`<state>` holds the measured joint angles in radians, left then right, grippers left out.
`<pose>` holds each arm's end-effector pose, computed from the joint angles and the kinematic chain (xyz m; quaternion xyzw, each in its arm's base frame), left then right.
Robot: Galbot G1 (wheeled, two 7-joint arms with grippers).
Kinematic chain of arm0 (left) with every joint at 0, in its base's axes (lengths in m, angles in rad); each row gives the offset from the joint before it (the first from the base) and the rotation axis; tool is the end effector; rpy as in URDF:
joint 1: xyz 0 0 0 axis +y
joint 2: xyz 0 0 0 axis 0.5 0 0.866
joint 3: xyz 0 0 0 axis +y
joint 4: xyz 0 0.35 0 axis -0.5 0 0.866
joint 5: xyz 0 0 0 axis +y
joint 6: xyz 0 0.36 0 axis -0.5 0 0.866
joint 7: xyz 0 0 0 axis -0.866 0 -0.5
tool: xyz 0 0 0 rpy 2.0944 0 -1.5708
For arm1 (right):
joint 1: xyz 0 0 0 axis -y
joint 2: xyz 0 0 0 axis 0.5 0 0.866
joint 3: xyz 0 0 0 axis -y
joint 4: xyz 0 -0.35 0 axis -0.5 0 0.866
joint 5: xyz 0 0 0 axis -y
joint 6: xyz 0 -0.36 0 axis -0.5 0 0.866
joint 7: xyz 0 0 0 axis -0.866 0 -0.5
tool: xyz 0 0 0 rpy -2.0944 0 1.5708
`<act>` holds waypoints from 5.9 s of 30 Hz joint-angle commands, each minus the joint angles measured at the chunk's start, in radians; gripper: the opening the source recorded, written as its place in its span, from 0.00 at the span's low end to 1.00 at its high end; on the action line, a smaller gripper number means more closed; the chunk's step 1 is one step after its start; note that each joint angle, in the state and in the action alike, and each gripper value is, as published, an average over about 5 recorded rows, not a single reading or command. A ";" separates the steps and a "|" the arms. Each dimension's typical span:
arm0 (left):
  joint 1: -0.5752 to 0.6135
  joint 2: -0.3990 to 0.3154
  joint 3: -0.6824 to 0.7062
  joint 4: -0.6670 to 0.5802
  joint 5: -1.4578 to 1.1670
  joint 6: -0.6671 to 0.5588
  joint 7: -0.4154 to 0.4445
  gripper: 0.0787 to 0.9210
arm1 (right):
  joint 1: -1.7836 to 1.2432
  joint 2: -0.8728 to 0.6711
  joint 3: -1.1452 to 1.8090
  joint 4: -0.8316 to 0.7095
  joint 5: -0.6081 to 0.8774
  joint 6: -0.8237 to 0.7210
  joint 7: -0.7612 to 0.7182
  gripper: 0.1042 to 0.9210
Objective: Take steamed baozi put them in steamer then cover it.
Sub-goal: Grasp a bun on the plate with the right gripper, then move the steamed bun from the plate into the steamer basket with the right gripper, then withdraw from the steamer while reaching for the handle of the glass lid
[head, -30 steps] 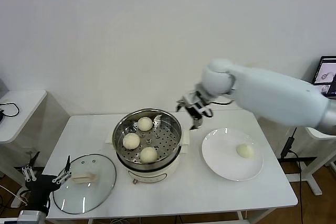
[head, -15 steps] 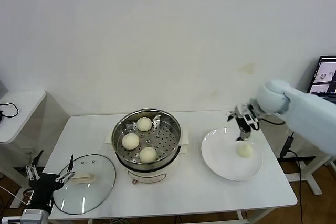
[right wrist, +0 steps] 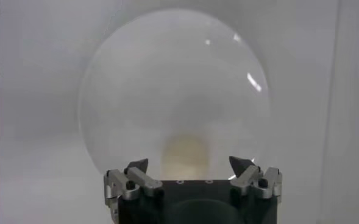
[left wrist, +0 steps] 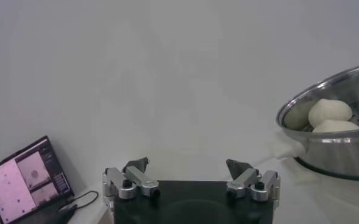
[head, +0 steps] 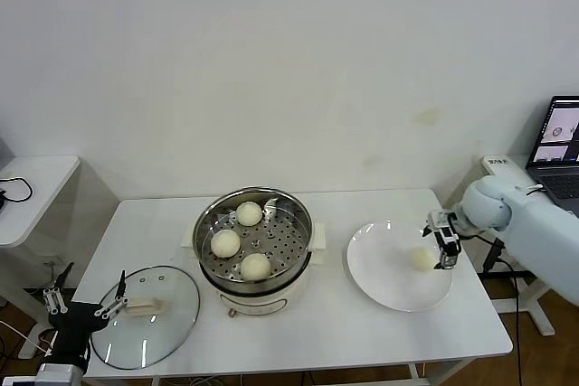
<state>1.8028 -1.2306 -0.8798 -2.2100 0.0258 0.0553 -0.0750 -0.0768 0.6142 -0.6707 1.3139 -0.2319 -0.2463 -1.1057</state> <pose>0.1327 0.1401 -0.2540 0.0697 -0.9639 -0.2533 0.0441 0.5006 -0.1742 -0.1876 0.4547 -0.5454 0.5709 0.4123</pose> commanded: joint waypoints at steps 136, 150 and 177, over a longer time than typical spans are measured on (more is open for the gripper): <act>-0.090 0.101 0.025 0.170 -0.513 0.055 -0.035 0.88 | 0.545 0.587 -0.489 0.068 0.625 -0.474 0.258 0.85; -0.097 0.099 0.029 0.171 -0.493 0.058 -0.026 0.88 | 0.407 0.243 -0.273 0.395 0.784 -0.421 0.724 0.88; -0.107 0.131 0.051 0.265 -0.042 0.025 -0.016 0.88 | -1.324 0.434 1.450 0.604 0.576 0.373 0.887 0.88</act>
<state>1.6923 -1.1179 -0.8295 -1.9828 -0.3060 0.0962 -0.0861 -0.8271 0.8329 0.1734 1.8787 0.4170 -0.1207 -0.1695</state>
